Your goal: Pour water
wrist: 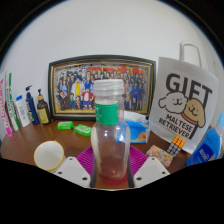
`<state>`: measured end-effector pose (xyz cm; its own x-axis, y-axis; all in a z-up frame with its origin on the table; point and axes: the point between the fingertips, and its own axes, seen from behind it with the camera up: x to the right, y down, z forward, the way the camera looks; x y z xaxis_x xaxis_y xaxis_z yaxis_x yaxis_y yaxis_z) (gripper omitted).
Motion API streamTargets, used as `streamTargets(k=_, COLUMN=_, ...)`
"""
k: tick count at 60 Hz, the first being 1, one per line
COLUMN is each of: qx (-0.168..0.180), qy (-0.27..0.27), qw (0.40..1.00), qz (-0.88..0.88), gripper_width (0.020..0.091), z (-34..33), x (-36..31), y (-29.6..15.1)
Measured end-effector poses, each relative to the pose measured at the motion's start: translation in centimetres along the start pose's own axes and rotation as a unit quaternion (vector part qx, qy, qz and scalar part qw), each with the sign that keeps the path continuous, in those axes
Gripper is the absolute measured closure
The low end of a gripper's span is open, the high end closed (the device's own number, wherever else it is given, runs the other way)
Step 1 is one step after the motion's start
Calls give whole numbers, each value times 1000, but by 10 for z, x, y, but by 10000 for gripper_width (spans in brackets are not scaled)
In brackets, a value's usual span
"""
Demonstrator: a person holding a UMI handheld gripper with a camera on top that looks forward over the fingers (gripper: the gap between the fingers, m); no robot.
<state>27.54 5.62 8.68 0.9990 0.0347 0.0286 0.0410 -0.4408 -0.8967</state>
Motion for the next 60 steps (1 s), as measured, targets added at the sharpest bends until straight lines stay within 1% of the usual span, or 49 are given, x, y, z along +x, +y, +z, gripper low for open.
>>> streamTargets(k=9, qx=3, qy=-16, qw=1000, qz=26, gripper_width=670, z=18, x=7, y=23)
streamTargets(k=12, qx=-4, qy=-23, qw=999, qz=32, gripper_width=666, z=20, x=6, y=34)
streamTargets(k=14, qx=15, qy=-25, qw=999, qz=30, gripper_width=658, z=20, x=6, y=29)
streamTargets(k=15, qx=13, qy=-26, qw=999, qz=27, gripper_width=657, z=19, x=6, y=32)
streamTargets(k=16, qx=21, qy=-27, qw=999, qz=24, gripper_width=642, z=19, x=6, y=30)
streamTargets(k=23, qx=35, qy=-30, qw=999, qz=27, gripper_width=591, z=16, x=6, y=32)
streamTargets(k=24, qx=36, qy=-30, qw=999, qz=28, gripper_width=567, z=16, x=6, y=31)
streamTargets(k=26, qx=32, qy=-32, qw=999, qz=30, gripper_width=547, z=17, x=6, y=33)
streamTargets(k=29, qx=12, qy=-29, qw=999, qz=36, gripper_width=512, z=17, x=7, y=40)
streamTargets(k=32, qx=-8, qy=-23, qw=999, qz=42, gripper_width=388, z=14, x=9, y=46)
streamTargets(k=34, qx=-13, qy=-19, qw=999, qz=46, gripper_width=304, z=11, x=9, y=45)
streamTargets(k=36, qx=-15, qy=-15, qw=999, qz=48, gripper_width=244, z=7, x=11, y=45)
streamTargets(k=37, qx=-18, qy=-10, qw=999, qz=48, gripper_width=236, z=4, x=13, y=45)
streamTargets(k=40, qx=-26, qy=-3, qw=998, qz=49, gripper_width=251, z=-9, x=12, y=43)
streamTargets(k=43, qx=-37, qy=8, qw=998, qz=48, gripper_width=250, z=-25, x=10, y=41)
streamTargets(k=51, qx=-77, qy=33, qw=995, qz=45, gripper_width=249, z=-86, x=-8, y=39)
streamTargets(k=56, qx=-90, qy=44, qw=994, qz=43, gripper_width=247, z=-134, x=-27, y=34)
streamTargets(k=60, qx=-94, qy=56, qw=993, qz=37, gripper_width=248, z=-173, x=-44, y=30)
